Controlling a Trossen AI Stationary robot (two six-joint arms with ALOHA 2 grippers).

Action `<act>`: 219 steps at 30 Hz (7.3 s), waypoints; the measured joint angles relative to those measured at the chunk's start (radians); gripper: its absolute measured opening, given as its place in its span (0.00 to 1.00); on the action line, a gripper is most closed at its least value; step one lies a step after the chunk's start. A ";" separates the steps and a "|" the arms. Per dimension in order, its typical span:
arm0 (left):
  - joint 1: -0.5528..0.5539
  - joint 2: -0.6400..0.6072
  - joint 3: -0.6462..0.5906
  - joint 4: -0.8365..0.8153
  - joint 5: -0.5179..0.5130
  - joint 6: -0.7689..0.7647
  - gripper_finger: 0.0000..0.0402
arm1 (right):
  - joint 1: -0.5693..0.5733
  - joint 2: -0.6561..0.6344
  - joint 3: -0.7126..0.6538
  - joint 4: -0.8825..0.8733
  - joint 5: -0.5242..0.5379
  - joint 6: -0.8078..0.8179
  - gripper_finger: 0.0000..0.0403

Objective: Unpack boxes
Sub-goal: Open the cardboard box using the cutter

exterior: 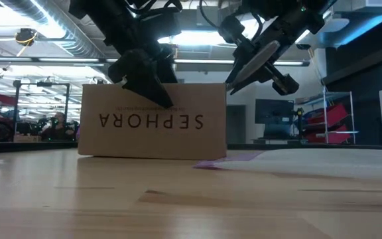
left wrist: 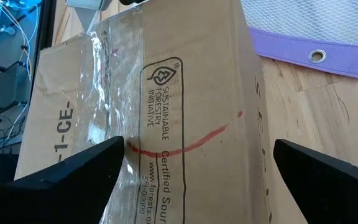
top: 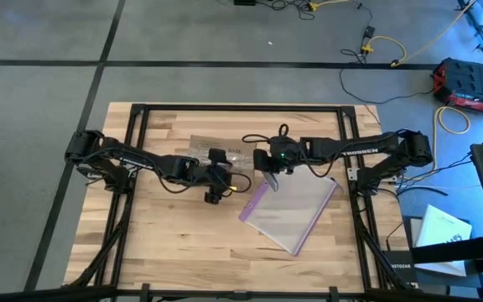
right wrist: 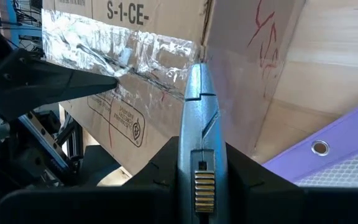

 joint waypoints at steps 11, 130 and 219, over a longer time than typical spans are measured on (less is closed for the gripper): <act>0.006 0.005 0.000 0.015 0.001 0.015 1.00 | 0.002 -0.002 0.000 -0.003 -0.017 0.010 0.13; 0.046 0.055 0.000 0.147 0.001 0.065 1.00 | -0.053 -0.011 0.100 -0.199 -0.069 -0.018 0.13; 0.045 0.055 -0.001 0.230 0.008 0.122 1.00 | -0.057 0.049 0.100 -0.166 -0.220 -0.013 0.13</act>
